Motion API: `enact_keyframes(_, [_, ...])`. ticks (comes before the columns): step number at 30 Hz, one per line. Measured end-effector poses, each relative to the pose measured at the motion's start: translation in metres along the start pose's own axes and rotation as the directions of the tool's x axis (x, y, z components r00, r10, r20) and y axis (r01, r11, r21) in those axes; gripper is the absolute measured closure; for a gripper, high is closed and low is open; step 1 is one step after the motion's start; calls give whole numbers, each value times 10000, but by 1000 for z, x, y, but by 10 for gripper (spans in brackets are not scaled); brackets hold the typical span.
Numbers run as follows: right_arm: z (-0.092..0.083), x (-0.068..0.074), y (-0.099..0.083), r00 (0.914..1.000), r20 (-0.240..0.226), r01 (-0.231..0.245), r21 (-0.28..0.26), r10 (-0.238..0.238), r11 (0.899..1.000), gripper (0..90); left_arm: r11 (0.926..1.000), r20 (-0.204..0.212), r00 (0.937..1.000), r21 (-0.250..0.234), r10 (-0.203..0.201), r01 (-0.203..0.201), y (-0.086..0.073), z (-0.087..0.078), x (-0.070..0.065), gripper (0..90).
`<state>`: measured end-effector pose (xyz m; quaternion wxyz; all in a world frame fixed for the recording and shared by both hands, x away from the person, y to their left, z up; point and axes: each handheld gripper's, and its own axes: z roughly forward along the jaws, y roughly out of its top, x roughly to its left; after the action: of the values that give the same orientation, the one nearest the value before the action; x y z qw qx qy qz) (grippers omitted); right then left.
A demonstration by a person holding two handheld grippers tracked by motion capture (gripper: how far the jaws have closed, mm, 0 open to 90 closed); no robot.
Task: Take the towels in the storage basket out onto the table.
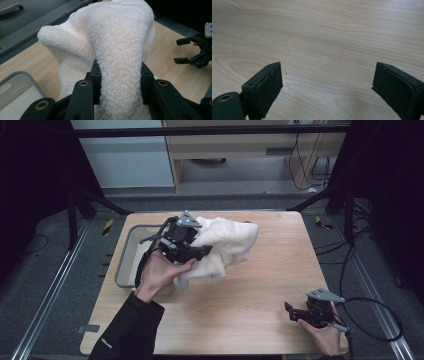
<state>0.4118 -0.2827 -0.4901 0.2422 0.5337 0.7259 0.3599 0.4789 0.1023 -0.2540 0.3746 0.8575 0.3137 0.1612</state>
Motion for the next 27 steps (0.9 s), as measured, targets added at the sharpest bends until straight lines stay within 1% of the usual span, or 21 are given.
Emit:
enact_keyframes(6, [0, 0, 0, 10000, 27, 81, -12, -81, 10000, 89, 9997, 138, 9998, 179, 140, -143, -2, 15, -6, 656])
enact_keyframes(7, [0, 0, 0, 10000, 22, 85, -31, -85, 10000, 89, 9997, 138, 9998, 179, 140, -143, -2, 15, -6, 656])
enact_keyframes(8, [0, 0, 0, 10000, 26, 82, -28, -82, 10000, 89, 9996, 229, 9996, 245, 159, -165, -3, 21, -9, 655])
enact_keyframes(10, [0, 0, 0, 10000, 27, 57, -23, -57, 10000, 89, 9996, 262, 9996, 261, 133, -140, -3, 24, -10, 656])
enact_keyframes(12, [0, 0, 0, 9999, 38, 96, -23, -96, 10000, 89, 9994, 363, 9993, 311, 125, -136, -5, 32, -14, 656])
enact_keyframes(13, [0, 0, 0, 9999, 38, 96, -23, -96, 10000, 89, 9994, 363, 9993, 311, 125, -136, -5, 32, -14, 656])
enact_keyframes(14, [0, 0, 0, 9999, 41, 93, -22, -93, 10000, 89, 9991, 464, 9988, 390, 157, -176, -5, 36, -15, 656])
enact_keyframes(18, [0, 0, 0, 10000, 41, 84, -31, -83, 10000, 89, 9982, 643, 9975, 515, 278, -312, -7, 46, -20, 655])
enact_keyframes(23, [0, 0, 0, 10000, 43, 73, -38, -73, 10000, 89, 9970, 703, 9969, 662, 355, -402, -9, 57, -24, 655])
enact_keyframes(24, [0, 0, 0, 10000, 43, 73, -38, -73, 10000, 89, 9970, 703, 9969, 662, 355, -402, -9, 57, -24, 655])
enact_keyframes(27, [0, 0, 0, 10000, 30, 70, -3, -70, 10000, 89, 9962, 753, 9966, 784, 331, -390, -13, 66, -27, 655])
